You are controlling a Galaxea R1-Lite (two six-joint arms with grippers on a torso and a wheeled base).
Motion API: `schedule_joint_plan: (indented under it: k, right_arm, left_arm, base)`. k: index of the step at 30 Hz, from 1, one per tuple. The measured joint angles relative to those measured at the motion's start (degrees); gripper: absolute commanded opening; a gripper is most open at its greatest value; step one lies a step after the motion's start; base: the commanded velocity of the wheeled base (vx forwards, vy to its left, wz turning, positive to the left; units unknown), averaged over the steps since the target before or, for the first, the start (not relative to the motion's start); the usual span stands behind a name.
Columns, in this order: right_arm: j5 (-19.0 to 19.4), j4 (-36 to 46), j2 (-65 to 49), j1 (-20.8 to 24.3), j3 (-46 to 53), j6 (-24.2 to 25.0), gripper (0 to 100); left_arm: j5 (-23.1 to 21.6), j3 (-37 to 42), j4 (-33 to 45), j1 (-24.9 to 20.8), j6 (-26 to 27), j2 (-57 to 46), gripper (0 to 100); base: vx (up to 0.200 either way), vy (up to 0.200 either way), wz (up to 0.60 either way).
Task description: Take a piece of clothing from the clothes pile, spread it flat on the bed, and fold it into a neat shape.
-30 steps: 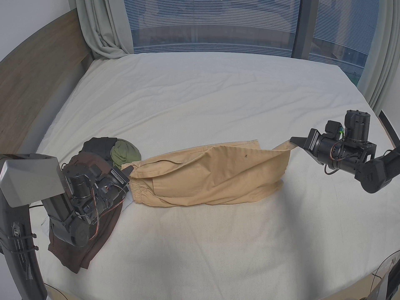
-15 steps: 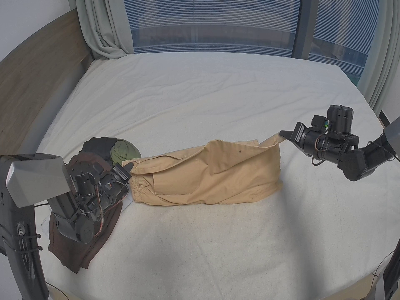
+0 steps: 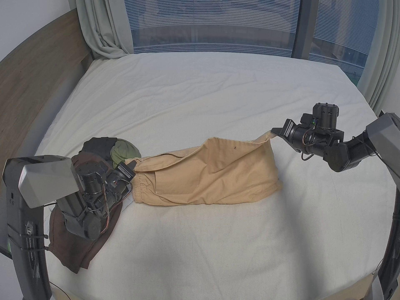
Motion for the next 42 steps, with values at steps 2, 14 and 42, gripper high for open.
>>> schedule_joint_plan:
  k: [2, 14, 42]
  right_arm:
    - [0.0, 0.5, 1.1, 0.0, -1.4, 0.1, 0]
    - [0.0, 2.7, 6.8, 0.0, -8.9, 1.7, 0]
    - [-2.3, 2.5, 10.8, 0.3, -12.6, 3.4, 100]
  left_arm:
    - [0.4, -0.9, 0.0, 0.1, 0.0, 0.6, 0]
    - [1.0, -3.4, 0.0, 0.4, -0.2, 2.7, 0]
    - [1.1, -4.5, -0.1, 0.7, -0.1, 3.1, 100]
  base:
    - [0.000, 0.000, 0.00]
    - [0.000, 0.000, 0.00]
    - [0.000, 0.000, 0.00]
